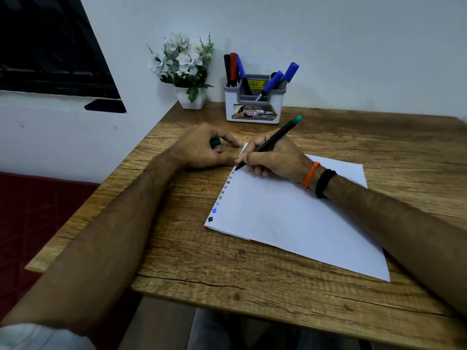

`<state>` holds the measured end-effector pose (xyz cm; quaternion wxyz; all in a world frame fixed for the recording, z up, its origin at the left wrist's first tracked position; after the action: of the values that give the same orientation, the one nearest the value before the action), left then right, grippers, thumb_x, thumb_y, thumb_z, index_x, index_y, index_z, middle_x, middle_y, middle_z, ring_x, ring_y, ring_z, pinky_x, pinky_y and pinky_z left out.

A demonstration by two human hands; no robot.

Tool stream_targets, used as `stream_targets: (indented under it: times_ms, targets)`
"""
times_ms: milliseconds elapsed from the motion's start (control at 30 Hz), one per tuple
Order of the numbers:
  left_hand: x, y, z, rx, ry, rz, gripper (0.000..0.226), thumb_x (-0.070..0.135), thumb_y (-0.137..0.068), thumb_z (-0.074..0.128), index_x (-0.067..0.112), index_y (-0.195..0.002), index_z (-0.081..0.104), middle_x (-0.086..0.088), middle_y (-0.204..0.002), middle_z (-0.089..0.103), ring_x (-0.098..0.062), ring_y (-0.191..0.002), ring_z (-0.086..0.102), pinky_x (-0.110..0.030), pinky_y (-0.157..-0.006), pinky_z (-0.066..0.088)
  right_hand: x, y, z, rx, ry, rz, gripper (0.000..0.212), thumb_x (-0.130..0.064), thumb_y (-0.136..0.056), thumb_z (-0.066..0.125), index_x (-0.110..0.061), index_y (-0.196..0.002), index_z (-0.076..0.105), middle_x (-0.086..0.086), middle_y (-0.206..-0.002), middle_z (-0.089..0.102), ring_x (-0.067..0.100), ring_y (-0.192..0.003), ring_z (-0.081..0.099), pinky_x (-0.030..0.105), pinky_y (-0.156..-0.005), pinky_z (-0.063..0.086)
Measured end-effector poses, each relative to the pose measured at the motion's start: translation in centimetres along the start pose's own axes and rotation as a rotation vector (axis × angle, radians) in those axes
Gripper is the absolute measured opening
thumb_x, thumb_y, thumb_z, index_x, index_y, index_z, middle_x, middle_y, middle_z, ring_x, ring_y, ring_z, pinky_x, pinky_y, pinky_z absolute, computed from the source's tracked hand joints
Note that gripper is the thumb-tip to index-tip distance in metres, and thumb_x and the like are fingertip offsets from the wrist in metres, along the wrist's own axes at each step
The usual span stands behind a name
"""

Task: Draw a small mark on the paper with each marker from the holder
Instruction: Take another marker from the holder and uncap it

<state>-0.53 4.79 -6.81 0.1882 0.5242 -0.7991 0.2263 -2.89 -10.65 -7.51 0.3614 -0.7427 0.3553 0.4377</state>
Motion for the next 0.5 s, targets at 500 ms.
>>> stream_targets:
  times_ms: [500]
  targets:
    - [0.7,0.1,-2.0,0.139,0.334,-0.043,0.019,0.018,-0.090,0.066,0.024,-0.105,0.058,0.006,-0.082,0.070,-0.012,-0.081,0.065,-0.030,-0.075,0.048,-1.7,-0.2,-3.0,0.198,-0.187,-0.027,0.004,-0.012,-0.089,0.070,-0.010,-0.087,0.068,0.006,-0.074,0.071,0.014,-0.051,0.060,0.023,-0.048,0.046]
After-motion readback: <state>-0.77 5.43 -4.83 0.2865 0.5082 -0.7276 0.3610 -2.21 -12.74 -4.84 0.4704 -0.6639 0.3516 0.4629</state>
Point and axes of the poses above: each hand's wrist, its own y-axis away from the middle knuckle, its own z-axis out of the palm, x = y × z, the point moved 6 cm from there along -y, towards the middle knuckle
